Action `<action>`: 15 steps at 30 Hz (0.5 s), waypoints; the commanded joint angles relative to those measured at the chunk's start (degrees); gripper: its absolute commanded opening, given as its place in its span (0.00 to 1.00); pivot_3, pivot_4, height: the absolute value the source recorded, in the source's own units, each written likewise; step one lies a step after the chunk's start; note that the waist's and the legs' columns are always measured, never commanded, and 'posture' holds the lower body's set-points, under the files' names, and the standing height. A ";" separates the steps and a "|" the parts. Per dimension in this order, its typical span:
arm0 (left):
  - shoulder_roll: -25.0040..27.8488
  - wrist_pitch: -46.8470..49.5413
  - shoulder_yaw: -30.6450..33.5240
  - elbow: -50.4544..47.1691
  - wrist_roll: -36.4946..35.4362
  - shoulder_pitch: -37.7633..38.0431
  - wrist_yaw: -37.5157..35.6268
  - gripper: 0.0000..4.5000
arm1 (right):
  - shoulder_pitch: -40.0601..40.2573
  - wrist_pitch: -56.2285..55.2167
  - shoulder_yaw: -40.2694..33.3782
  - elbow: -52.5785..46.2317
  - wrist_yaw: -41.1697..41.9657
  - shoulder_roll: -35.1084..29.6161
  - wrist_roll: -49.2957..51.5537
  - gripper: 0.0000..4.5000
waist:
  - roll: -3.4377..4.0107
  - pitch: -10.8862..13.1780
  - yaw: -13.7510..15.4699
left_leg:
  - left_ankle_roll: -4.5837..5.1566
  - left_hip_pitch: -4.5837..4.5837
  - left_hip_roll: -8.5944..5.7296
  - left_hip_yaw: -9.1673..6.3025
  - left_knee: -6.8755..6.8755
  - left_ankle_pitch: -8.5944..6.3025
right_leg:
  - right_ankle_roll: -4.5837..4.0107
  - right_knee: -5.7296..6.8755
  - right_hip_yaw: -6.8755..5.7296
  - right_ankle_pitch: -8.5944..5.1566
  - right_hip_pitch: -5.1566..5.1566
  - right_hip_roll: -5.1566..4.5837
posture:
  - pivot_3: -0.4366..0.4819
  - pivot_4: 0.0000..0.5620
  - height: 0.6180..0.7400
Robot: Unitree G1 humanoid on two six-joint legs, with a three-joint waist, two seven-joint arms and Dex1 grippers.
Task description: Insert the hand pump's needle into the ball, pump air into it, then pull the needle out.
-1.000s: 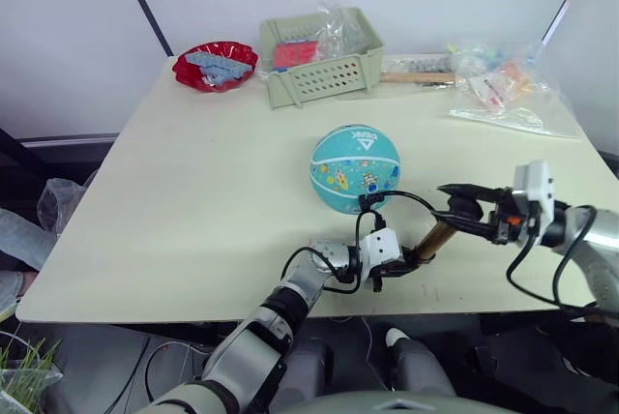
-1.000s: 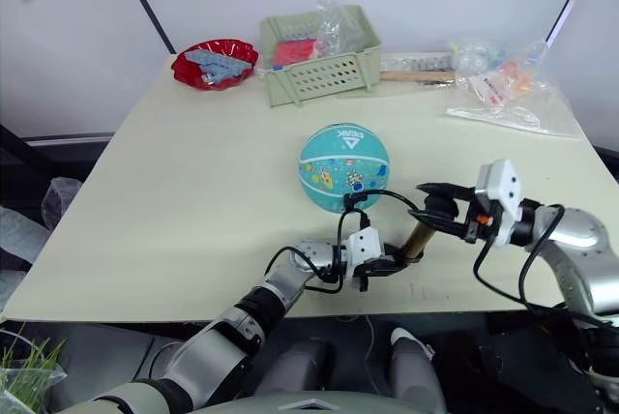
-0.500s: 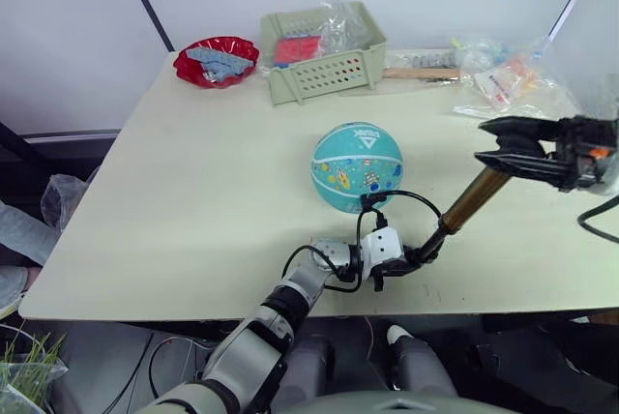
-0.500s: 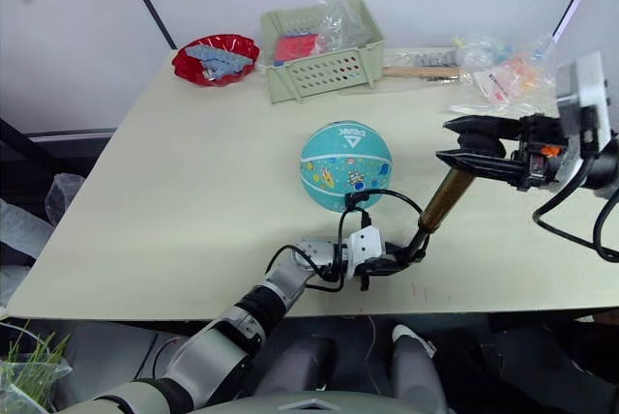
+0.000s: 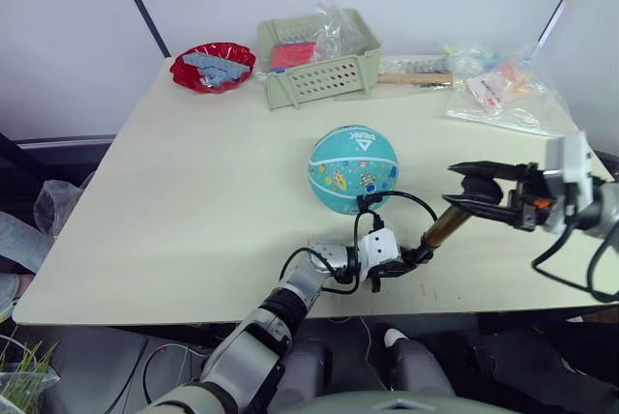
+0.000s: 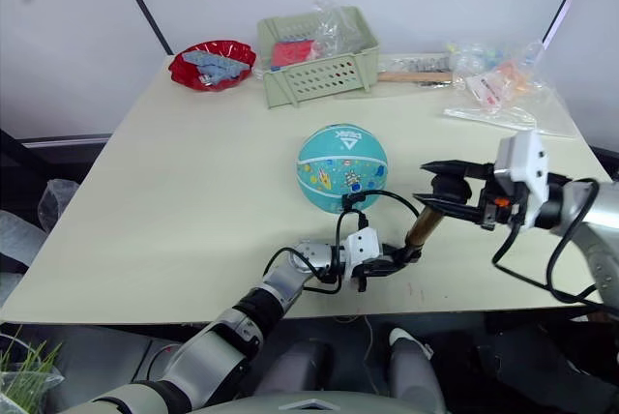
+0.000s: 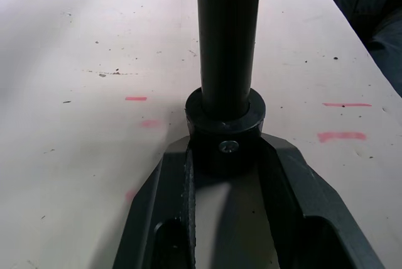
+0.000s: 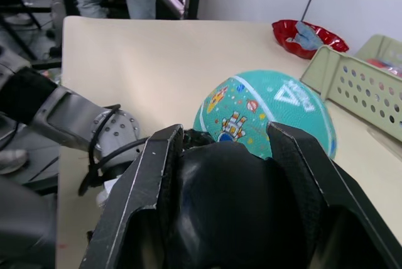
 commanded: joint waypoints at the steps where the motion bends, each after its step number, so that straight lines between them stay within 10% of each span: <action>1: 2.08 3.11 -1.57 2.85 2.85 3.68 -0.13 0.23 | 3.76 -5.79 6.49 6.05 -2.75 3.94 -10.01 0.37 | -0.07 -0.14 -0.07 | 0.00 0.03 0.01 0.00 -0.02 0.00 | 0.00 0.00 0.00 0.00 0.00 0.04 | 0.48 0.27 1.00; 15: 2.08 3.11 -1.42 3.37 2.91 3.03 -0.67 0.23 | -5.41 3.65 -3.72 1.28 -0.01 -0.90 5.79 0.37 | 0.43 0.23 0.17 | 0.00 -0.18 -0.07 -0.01 -0.02 0.00 | -0.25 0.00 0.02 0.14 -0.18 -0.01 | 0.48 0.27 1.00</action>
